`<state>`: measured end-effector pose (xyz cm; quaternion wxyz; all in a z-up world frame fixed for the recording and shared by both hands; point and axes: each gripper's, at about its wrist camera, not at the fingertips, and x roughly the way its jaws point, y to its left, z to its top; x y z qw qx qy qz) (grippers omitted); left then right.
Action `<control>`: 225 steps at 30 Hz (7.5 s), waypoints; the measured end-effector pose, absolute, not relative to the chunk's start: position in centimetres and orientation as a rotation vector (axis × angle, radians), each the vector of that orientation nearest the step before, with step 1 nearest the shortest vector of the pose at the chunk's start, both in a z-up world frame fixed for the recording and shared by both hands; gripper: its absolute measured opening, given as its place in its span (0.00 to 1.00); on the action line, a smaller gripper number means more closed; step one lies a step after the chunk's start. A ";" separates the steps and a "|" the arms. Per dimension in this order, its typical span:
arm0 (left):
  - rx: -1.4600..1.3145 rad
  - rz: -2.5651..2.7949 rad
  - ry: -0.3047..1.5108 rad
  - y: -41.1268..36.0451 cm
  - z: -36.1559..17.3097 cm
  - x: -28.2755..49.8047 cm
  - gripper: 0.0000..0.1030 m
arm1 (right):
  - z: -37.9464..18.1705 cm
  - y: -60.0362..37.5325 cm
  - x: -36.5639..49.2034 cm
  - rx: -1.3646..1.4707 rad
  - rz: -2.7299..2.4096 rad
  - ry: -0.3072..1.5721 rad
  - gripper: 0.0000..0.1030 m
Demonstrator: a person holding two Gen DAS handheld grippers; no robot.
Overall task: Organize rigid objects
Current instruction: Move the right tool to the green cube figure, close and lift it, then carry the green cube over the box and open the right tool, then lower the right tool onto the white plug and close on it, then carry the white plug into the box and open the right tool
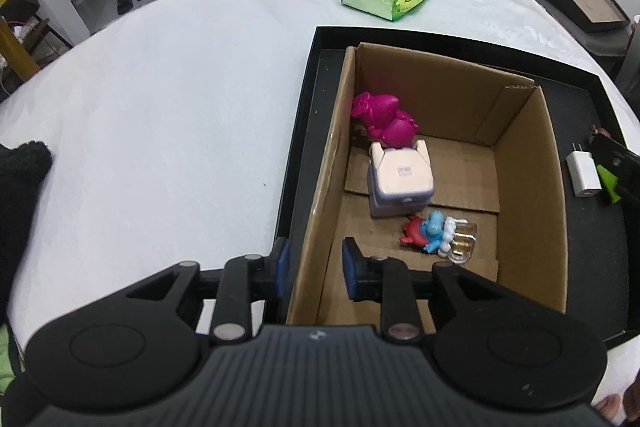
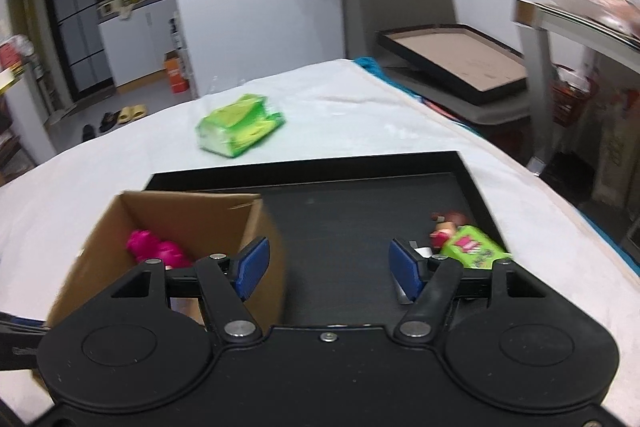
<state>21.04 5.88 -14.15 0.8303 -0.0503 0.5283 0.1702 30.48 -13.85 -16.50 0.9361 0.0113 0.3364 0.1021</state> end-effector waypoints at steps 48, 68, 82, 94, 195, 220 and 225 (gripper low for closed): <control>0.100 0.488 1.139 1.4 -15.0 25.9 0.50 | -20.6 -22.4 37.6 -0.133 0.320 0.884 0.44; 0.009 0.477 1.060 4.4 -12.8 22.9 0.50 | -14.4 -17.9 34.3 -0.042 0.498 0.763 0.44; -0.032 0.423 1.057 5.8 -13.0 21.7 0.45 | -11.0 -11.6 32.3 -0.055 0.622 0.719 0.44; -0.077 0.368 1.074 6.5 -14.1 21.1 0.25 | -12.6 -6.4 31.2 -0.176 0.668 0.755 0.44; 0.016 0.525 1.148 4.0 -14.3 22.5 0.51 | -14.8 -15.5 34.8 -0.023 0.528 0.699 0.35; -0.064 0.441 1.132 6.7 -14.4 19.9 0.51 | -12.3 -8.1 30.7 -0.089 0.761 0.633 0.35; -0.099 0.419 1.128 7.0 -14.7 19.0 0.45 | -13.0 -7.0 29.9 -0.079 0.808 0.692 0.35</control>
